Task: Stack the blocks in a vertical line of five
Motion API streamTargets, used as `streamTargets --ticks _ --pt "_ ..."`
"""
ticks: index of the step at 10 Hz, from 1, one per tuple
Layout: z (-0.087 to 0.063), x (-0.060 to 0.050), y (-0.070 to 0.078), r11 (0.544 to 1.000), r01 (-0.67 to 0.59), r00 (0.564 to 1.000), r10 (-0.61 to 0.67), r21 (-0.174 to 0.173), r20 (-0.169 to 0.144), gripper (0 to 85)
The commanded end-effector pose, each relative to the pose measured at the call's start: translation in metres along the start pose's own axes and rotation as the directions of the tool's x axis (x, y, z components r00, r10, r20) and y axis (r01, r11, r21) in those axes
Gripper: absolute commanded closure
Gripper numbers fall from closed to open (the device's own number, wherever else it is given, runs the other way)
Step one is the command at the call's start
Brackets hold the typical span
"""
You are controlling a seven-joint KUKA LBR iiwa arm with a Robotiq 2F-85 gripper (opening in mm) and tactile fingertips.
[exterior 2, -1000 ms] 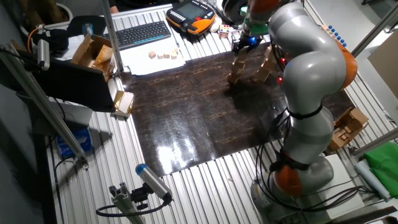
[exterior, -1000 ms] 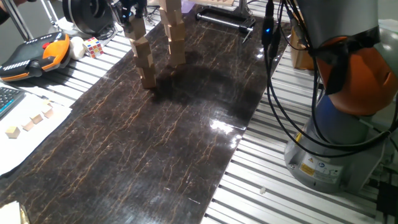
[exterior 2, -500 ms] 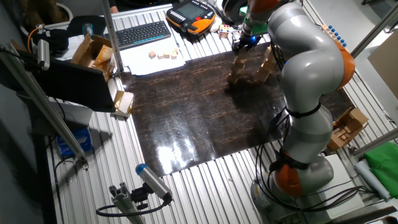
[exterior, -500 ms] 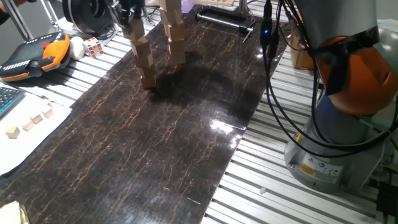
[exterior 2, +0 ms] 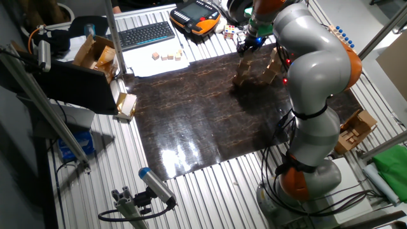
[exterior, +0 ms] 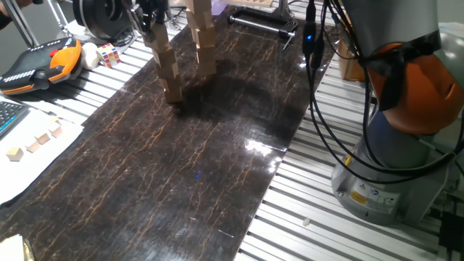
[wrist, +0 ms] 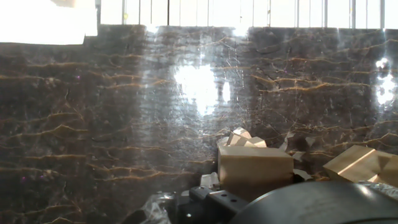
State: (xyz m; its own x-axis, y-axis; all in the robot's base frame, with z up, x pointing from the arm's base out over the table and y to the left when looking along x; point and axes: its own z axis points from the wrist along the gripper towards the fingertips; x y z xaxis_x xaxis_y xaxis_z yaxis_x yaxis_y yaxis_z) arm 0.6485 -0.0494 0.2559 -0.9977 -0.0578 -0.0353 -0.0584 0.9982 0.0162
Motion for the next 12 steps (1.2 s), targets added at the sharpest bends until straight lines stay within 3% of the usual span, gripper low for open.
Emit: streamTargets --ticks 1,12 --pt "0.0017 -0.0005 -0.0009 1.000 0.022 1.000 -0.022 0.009 0.002 83.7" --pt "0.0088 0.0022 -0.0033 0.999 0.035 0.999 -0.035 0.015 0.005 84.0"
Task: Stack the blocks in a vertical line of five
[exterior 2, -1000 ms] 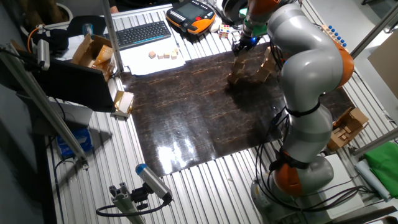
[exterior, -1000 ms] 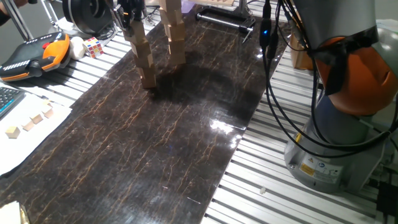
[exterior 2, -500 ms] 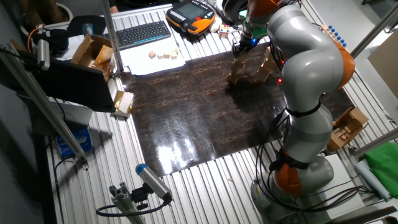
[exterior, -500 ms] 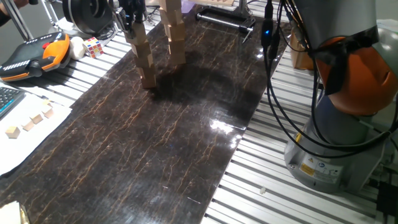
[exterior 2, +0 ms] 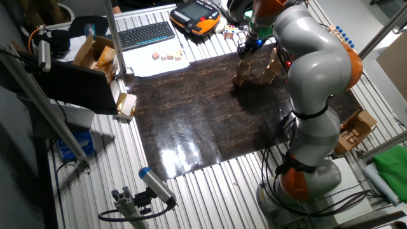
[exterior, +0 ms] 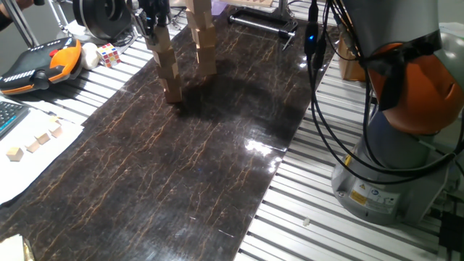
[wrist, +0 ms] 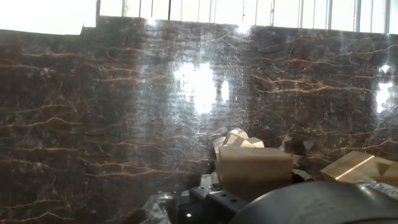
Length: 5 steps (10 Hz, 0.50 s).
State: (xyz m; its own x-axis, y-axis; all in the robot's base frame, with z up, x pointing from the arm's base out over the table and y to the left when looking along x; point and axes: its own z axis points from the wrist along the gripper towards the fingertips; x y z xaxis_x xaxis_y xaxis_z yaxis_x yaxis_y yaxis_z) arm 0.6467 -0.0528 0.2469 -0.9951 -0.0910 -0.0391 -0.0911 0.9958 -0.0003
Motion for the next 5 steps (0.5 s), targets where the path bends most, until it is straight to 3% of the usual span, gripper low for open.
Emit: streamTargets --ticks 1,5 --pt "0.0003 0.0004 -0.0005 1.000 -0.003 1.000 0.003 0.000 -0.002 84.0" --pt "0.0020 0.0016 -0.0024 1.000 -0.006 1.000 0.006 -0.003 -0.005 83.3"
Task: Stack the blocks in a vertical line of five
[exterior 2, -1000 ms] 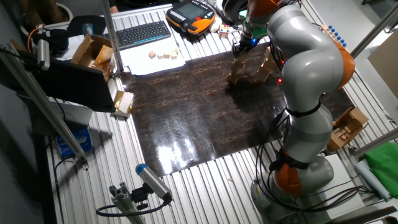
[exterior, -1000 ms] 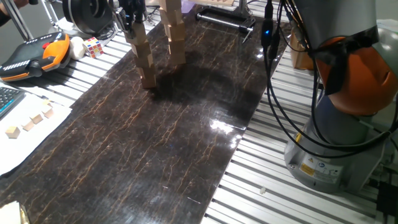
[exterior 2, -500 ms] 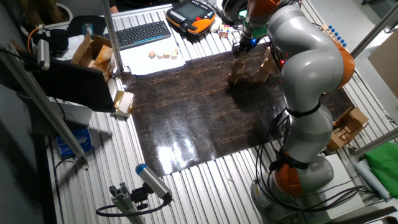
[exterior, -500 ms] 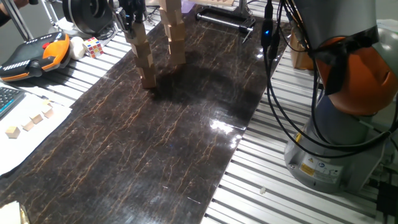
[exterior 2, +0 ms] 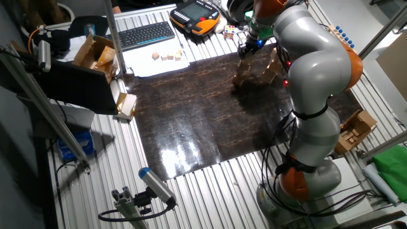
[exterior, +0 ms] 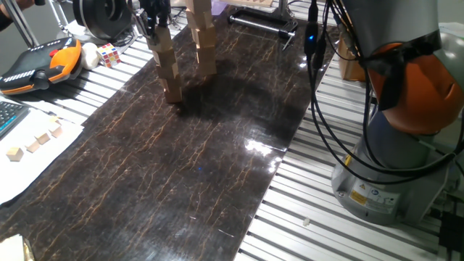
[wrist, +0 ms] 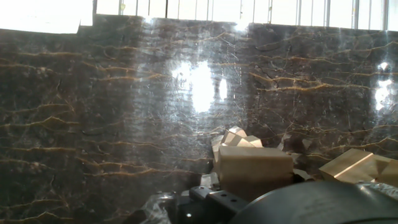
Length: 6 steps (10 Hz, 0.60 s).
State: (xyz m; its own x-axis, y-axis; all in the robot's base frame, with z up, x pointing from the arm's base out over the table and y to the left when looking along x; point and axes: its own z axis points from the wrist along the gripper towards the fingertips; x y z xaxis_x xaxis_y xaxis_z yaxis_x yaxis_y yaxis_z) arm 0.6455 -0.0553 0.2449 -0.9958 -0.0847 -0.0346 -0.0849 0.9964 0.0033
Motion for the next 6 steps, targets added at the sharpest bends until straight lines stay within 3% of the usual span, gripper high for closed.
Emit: streamTargets --ticks 1,6 --pt "-0.0001 0.0001 -0.0001 1.000 -0.002 1.000 0.002 -0.002 0.000 83.3" --pt "-0.0012 -0.0012 -0.0007 1.000 -0.011 1.000 0.011 -0.008 -0.003 82.3"
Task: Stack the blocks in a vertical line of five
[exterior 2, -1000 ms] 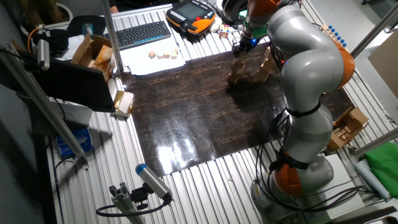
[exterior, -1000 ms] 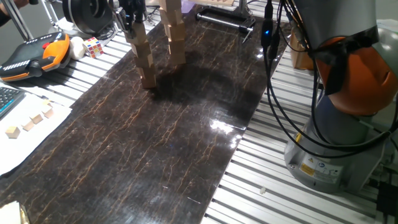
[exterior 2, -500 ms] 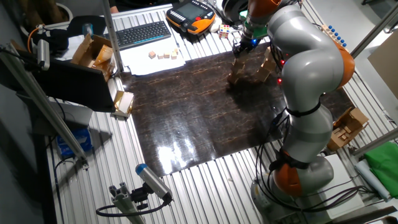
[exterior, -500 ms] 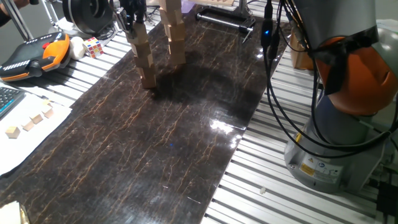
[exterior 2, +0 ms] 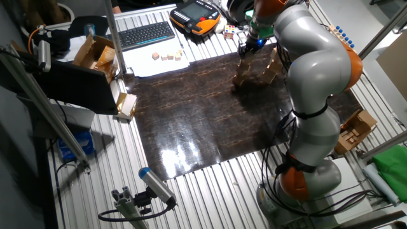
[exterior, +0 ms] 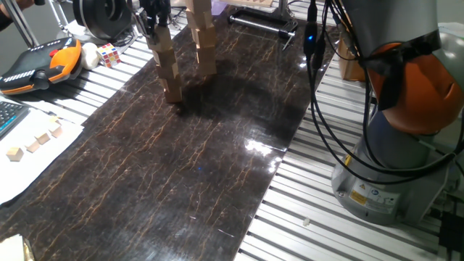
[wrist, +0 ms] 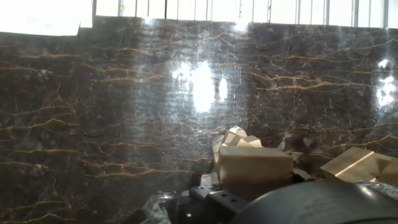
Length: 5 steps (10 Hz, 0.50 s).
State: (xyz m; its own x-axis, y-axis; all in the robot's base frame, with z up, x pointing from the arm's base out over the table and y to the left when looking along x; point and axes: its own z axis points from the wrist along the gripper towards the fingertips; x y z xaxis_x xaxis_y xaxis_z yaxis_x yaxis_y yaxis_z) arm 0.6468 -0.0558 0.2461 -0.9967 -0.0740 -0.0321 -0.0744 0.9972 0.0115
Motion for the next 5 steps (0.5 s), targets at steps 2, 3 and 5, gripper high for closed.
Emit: streamTargets --ticks 2,3,5 --pt "0.0001 -0.0006 -0.0005 1.000 0.000 1.000 0.000 -0.001 0.002 81.7" --pt "-0.0006 -0.0009 -0.0013 1.000 0.000 1.000 0.000 -0.003 -0.001 81.7" --pt "-0.0024 -0.0019 -0.0019 1.000 0.000 1.000 0.000 -0.004 -0.006 81.3"
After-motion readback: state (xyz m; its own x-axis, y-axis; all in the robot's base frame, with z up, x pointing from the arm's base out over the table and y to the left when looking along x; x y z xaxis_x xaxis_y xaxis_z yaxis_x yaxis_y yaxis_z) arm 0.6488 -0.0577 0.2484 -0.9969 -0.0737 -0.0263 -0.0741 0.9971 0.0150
